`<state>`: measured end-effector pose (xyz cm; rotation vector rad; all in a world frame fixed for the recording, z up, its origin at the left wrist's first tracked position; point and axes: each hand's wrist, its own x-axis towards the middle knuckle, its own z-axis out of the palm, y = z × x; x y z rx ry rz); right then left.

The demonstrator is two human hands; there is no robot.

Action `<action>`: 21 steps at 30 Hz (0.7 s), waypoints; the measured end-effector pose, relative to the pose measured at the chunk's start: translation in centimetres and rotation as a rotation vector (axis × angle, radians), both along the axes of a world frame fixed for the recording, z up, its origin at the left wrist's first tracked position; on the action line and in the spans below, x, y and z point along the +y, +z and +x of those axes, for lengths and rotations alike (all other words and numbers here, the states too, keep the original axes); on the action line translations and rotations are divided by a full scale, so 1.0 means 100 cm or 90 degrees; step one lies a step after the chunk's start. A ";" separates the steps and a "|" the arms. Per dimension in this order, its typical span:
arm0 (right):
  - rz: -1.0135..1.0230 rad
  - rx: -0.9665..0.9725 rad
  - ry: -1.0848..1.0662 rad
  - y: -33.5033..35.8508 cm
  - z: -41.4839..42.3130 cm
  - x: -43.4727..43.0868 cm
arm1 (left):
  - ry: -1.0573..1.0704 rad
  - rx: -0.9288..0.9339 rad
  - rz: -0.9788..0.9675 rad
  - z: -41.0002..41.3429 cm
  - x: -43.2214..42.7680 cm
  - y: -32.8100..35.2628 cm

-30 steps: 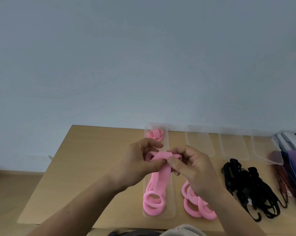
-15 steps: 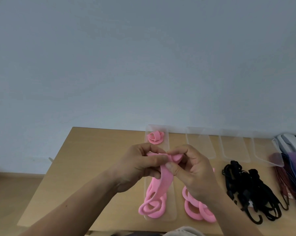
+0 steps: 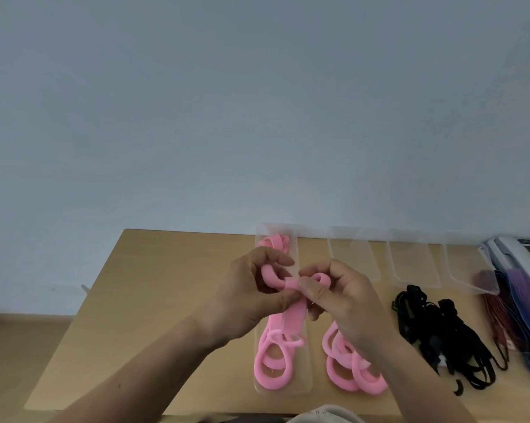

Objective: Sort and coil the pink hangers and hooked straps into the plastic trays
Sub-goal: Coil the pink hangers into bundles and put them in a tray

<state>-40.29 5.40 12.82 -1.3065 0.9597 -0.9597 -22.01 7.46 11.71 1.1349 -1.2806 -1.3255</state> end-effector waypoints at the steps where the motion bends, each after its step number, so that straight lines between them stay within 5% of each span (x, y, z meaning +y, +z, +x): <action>1: -0.005 0.006 0.001 0.001 -0.001 0.000 | 0.010 -0.009 0.010 0.000 0.000 -0.001; 21: -0.048 0.034 0.000 -0.013 0.001 -0.002 | -0.026 0.066 0.074 0.003 -0.003 0.002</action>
